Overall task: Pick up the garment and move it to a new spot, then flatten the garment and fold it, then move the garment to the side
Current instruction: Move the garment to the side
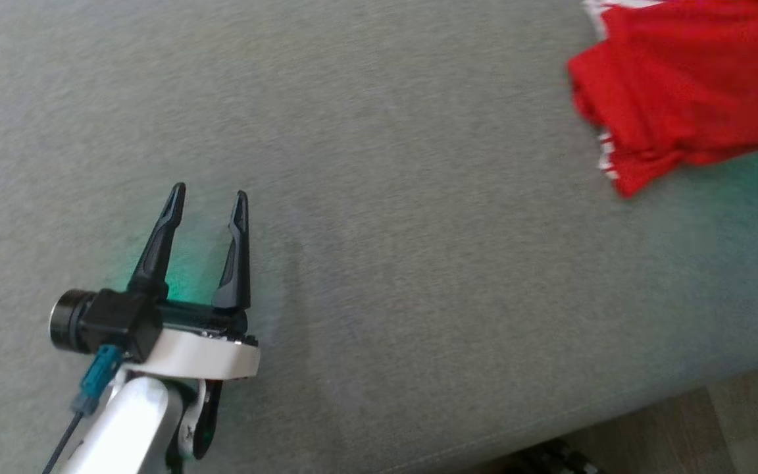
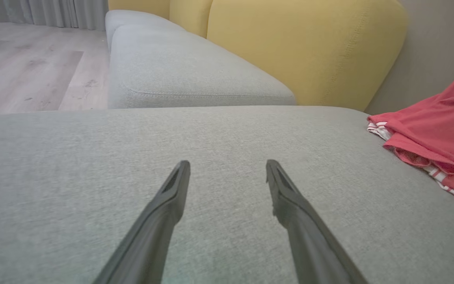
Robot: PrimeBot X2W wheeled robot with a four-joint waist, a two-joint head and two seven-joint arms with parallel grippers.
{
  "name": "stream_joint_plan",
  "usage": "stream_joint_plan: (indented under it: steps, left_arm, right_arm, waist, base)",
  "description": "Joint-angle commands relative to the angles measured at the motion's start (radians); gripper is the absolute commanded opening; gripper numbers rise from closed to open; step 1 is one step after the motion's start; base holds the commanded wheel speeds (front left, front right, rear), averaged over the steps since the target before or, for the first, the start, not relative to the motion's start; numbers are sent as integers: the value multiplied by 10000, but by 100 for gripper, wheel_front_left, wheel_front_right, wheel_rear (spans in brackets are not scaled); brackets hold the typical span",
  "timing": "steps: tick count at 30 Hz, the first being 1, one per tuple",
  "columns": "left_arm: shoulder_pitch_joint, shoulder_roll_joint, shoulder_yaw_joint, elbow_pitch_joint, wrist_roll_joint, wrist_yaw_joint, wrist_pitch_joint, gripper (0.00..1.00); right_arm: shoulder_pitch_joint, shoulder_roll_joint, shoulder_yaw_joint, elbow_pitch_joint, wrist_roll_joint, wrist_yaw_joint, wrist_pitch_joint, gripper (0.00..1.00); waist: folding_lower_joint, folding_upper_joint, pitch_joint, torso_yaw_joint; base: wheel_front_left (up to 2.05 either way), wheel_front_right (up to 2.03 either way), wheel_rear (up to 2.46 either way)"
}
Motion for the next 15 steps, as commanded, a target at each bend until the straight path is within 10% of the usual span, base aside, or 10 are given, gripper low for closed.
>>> stream_joint_plan:
  steps: [1, 3, 4, 6, 15]
  left_arm:
    - [-241, 176, 324, -410, 131, 59, -14, 100]
    - [-221, 183, 331, -454, 129, 91, -28, 100]
    - [-216, 187, 337, -469, 125, 101, -41, 100]
    - [-216, 183, 336, -471, 107, 102, -74, 100]
    - [-160, -53, 300, -211, -93, 113, -374, 100]
  right_arm:
    - [-253, -288, -88, -139, -142, -7, -162, 0]
    - [-420, -533, -328, 77, -501, -7, -326, 0]
    - [-506, -627, -468, 164, -680, -7, -490, 19]
    - [-613, -739, -623, 313, -1038, -7, -929, 100]
    - [-869, -16, -442, 601, -1704, -7, -2422, 100]
  waist:
    - [-1, 0, 187, 346]
    - [-1, 0, 249, 534]
    - [-1, 0, 276, 608]
    - [-1, 0, 292, 734]
    - [-1, 0, -331, 1062]
  base:
    - [0, 0, 0]
    - [0, 0, 0]
    - [0, 0, 0]
    - [0, 0, 0]
    - [0, 0, 0]
